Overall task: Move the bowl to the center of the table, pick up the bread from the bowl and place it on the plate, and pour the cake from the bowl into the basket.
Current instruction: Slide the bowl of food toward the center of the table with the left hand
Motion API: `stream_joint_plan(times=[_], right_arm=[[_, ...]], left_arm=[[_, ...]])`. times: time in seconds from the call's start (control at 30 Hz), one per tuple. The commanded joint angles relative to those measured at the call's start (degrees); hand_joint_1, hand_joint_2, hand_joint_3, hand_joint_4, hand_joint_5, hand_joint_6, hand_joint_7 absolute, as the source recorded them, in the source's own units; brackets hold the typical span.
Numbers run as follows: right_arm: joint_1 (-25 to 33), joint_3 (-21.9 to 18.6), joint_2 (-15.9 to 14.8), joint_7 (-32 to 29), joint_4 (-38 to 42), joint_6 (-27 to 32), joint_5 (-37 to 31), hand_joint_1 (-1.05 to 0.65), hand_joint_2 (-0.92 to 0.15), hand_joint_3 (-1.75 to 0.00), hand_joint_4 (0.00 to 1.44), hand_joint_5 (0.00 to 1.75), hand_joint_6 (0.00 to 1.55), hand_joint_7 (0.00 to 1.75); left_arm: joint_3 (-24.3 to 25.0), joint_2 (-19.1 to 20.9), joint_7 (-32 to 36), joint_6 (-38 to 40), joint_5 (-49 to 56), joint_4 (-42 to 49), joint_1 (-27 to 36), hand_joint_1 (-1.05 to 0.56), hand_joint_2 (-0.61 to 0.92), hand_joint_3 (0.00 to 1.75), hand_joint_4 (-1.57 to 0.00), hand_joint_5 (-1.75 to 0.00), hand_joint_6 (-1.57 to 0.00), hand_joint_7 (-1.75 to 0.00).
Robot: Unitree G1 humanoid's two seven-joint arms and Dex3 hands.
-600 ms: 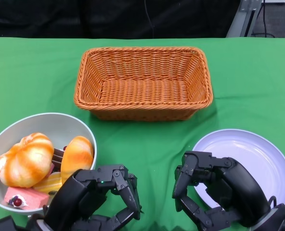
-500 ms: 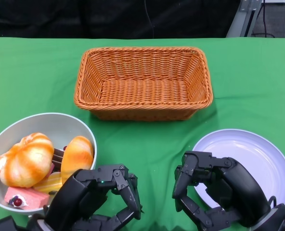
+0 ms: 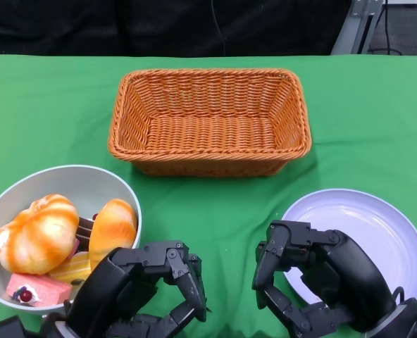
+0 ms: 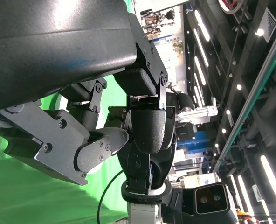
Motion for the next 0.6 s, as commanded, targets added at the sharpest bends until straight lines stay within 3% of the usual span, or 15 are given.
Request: stream_joint_plan(times=[0.03,0.37,0.5,0.53,0.6], right_arm=[[-0.14,-0.4,-0.11,0.18,0.28,-0.3,0.86,-0.07,-0.41,-1.22,0.77,1.67,0.73,1.38],[-0.4,-0.35,0.0,0.52,0.98,-0.79,0.7,-0.07,-0.39,-1.25,0.76,1.67,0.73,1.38],[-0.35,-0.38,0.1,0.62,1.11,-0.59,0.91,-0.06,-0.4,-1.24,0.77,1.67,0.73,1.37],[-0.37,-0.39,0.08,0.61,1.16,-0.65,0.81,-0.06,-0.41,-1.22,0.77,1.67,0.73,1.36],[-0.43,-0.43,0.06,0.59,1.27,-0.71,0.69,-0.06,-0.42,-1.21,0.77,1.67,0.73,1.36]], left_arm=[[0.45,0.24,-0.08,-0.63,-0.02,0.25,0.1,-0.05,0.53,1.1,-0.75,-1.59,-0.8,-1.26],[1.52,0.85,0.97,-0.14,0.03,-1.58,0.04,-0.07,0.52,1.12,-0.74,-1.59,-0.78,-1.27],[4.01,1.48,3.46,-0.94,0.59,-4.8,-0.41,-0.12,0.65,0.83,-0.78,-1.45,-0.84,-1.13],[4.66,1.69,3.79,-1.26,0.59,-5.19,-0.72,-0.25,0.77,0.55,-0.76,-1.37,-0.85,-0.97],[5.96,2.2,3.68,-1.6,-0.52,-5.62,-1.54,-0.38,0.88,0.26,-0.76,-1.2,-0.89,-0.66]])
